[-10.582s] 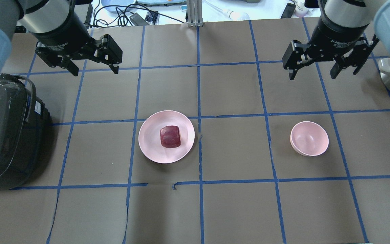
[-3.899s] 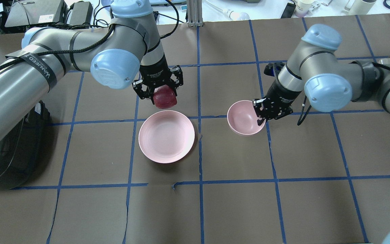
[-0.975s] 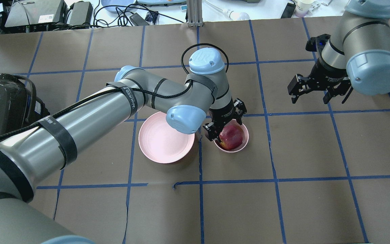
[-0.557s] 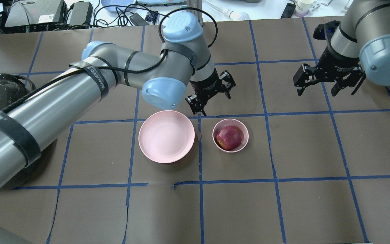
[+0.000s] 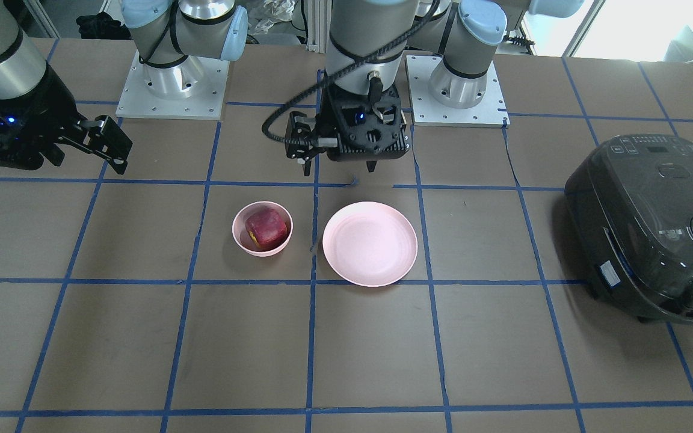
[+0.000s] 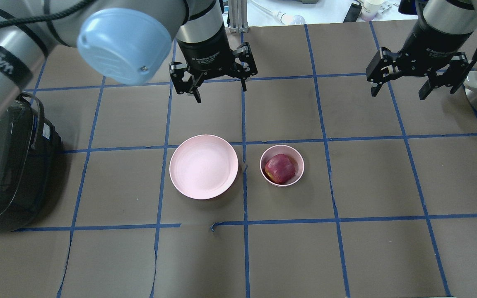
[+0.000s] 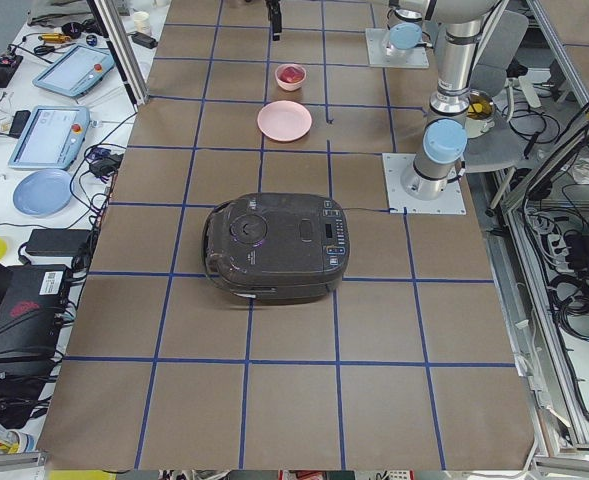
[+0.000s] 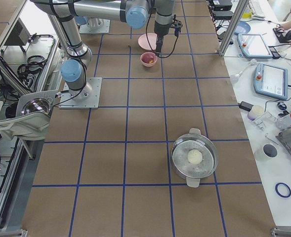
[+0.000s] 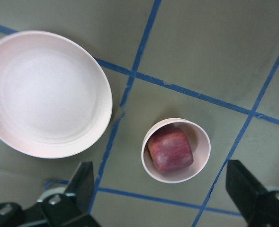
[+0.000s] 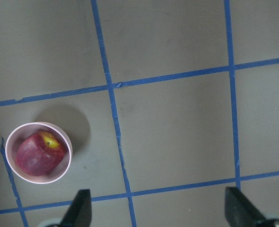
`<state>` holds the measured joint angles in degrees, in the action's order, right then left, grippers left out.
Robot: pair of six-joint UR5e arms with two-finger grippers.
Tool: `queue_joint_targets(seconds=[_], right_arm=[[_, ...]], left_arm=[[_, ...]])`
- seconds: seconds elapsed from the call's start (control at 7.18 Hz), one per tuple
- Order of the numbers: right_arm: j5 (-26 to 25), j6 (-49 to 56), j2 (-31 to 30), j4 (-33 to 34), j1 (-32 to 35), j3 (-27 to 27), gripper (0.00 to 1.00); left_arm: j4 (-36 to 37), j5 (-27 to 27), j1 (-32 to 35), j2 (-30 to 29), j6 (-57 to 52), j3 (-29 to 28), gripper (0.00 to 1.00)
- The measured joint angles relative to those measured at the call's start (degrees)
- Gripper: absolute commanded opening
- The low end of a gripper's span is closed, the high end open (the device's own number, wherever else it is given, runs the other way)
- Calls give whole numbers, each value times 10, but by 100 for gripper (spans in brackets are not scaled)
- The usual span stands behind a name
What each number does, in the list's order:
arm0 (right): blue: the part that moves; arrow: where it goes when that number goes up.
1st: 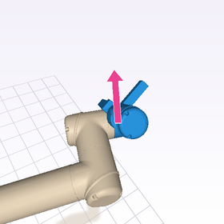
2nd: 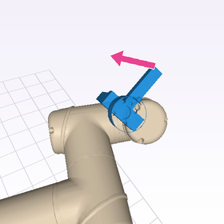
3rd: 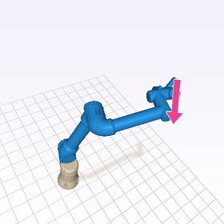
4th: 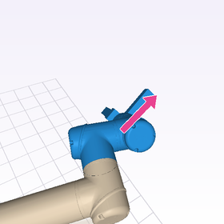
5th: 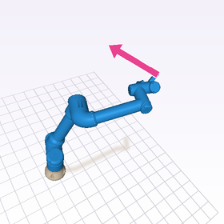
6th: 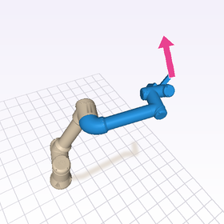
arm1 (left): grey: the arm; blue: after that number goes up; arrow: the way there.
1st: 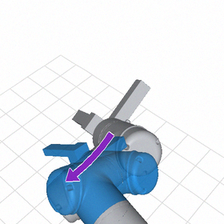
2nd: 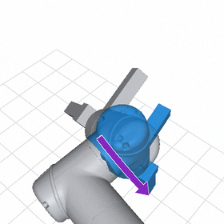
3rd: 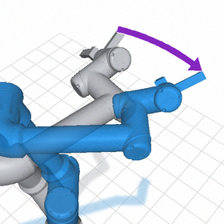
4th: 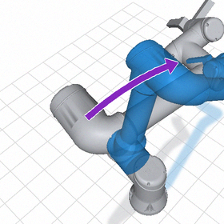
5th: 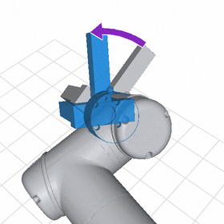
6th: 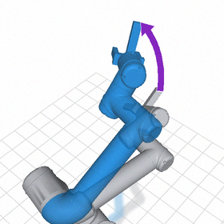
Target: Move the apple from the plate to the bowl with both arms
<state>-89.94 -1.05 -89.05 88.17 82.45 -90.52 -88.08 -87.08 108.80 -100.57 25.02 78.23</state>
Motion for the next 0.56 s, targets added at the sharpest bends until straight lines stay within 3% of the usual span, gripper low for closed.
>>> queue_joint_targets(seconds=[0.28,0.56], right_arm=[[-1,-40,-1,-2,23,3,100],[2,-50,-6,-2,44,3,100]], left_arm=[[-11,-39,-15,32,-108,4,100],[-19,-47,-74,65,-178,25,100]])
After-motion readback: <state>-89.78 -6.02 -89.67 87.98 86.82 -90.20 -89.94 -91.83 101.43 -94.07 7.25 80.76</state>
